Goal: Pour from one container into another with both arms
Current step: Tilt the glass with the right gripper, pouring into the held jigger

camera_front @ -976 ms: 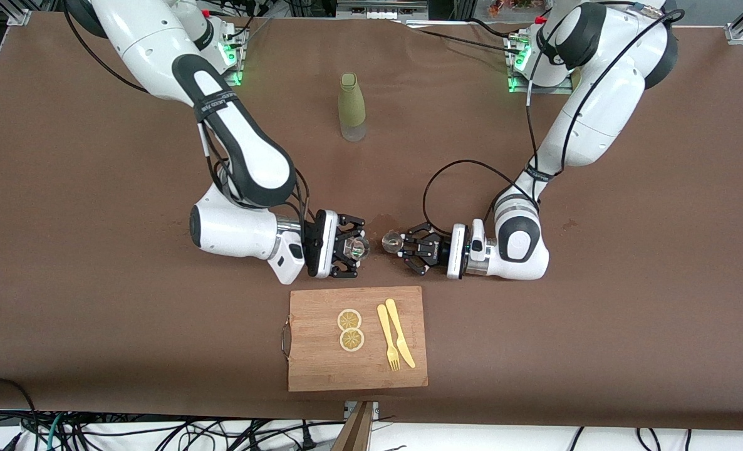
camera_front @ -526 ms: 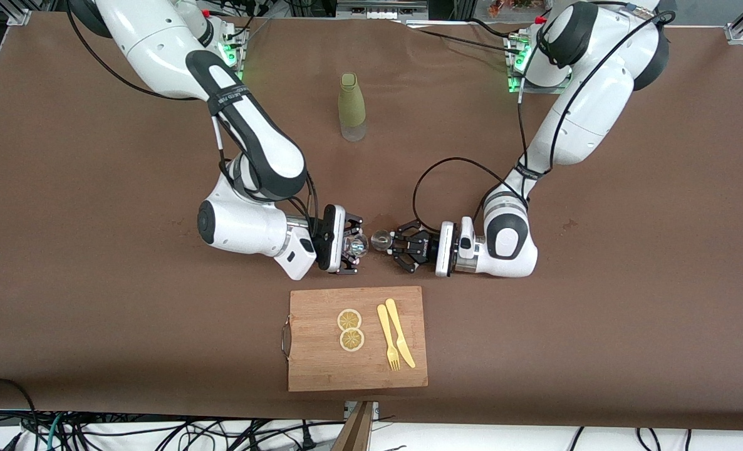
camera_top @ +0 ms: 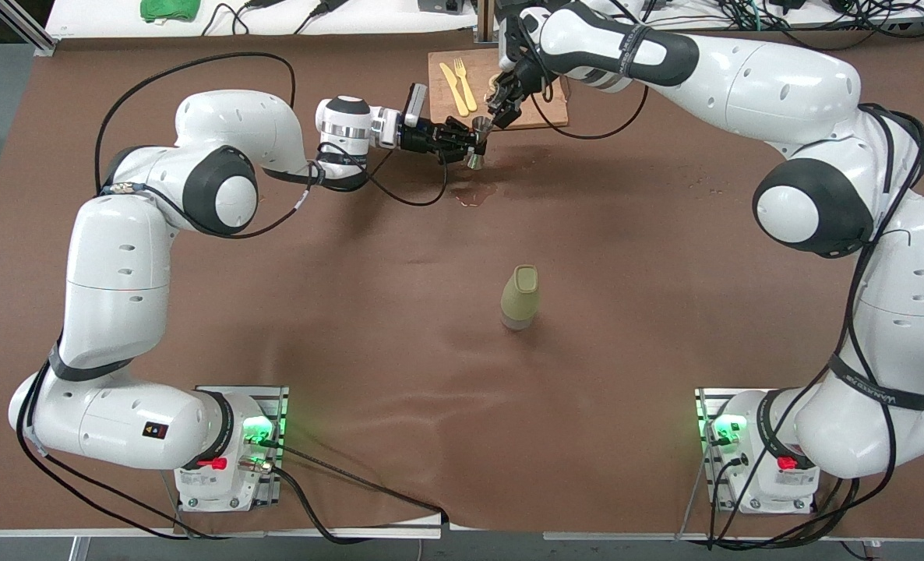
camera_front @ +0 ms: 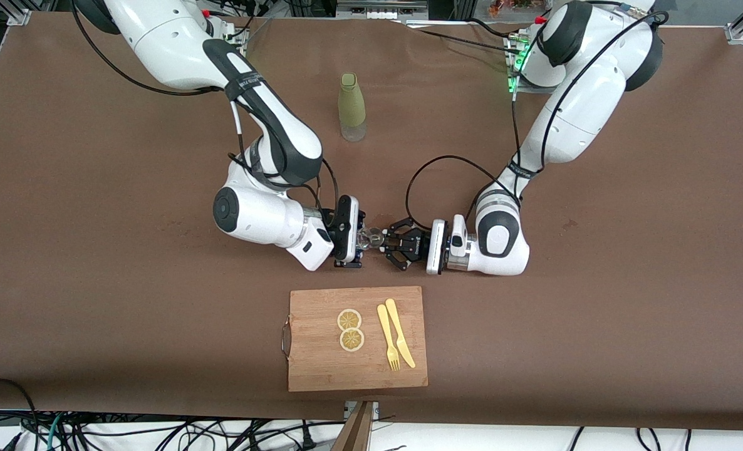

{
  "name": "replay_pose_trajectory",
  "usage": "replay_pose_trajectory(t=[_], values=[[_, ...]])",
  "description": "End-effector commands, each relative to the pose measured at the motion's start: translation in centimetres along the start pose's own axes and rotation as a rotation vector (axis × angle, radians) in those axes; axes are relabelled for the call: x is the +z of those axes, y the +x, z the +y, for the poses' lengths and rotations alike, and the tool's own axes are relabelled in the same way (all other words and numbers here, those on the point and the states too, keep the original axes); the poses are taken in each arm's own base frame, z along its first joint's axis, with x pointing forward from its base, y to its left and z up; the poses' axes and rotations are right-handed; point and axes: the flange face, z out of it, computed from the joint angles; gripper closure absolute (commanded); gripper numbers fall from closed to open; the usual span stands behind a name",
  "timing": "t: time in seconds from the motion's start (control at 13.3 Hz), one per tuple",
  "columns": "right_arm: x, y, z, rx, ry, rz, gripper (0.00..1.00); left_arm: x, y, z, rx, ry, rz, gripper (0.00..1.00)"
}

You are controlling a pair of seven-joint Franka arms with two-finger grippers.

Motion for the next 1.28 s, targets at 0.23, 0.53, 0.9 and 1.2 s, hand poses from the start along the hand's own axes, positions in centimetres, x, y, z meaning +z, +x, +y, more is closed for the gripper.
replay_pose_trajectory(t=[0.23,0.53,0.9,1.2], values=[[-0.5,0.2,-0.6,-0.057,-0.019,-0.093,1.0,1.1,0.2,-0.4,0.016,0.027,0.012,1.0],[-0.7,0.6,-1.6,-0.097,-0.019,-0.131,1.0,1.5,0.1,-0.3,0.009,0.032,0.02,1.0],[-0.9,0.6,-1.8,-0.105,-0.017,-0.144,1.0,1.7,0.1,-0.2,0.009,0.03,0.021,1.0],[-0.9,0.8,-1.9,-0.103,-0.014,-0.136,1.0,1.7,0.1,-0.2,0.009,0.03,0.021,1.0]])
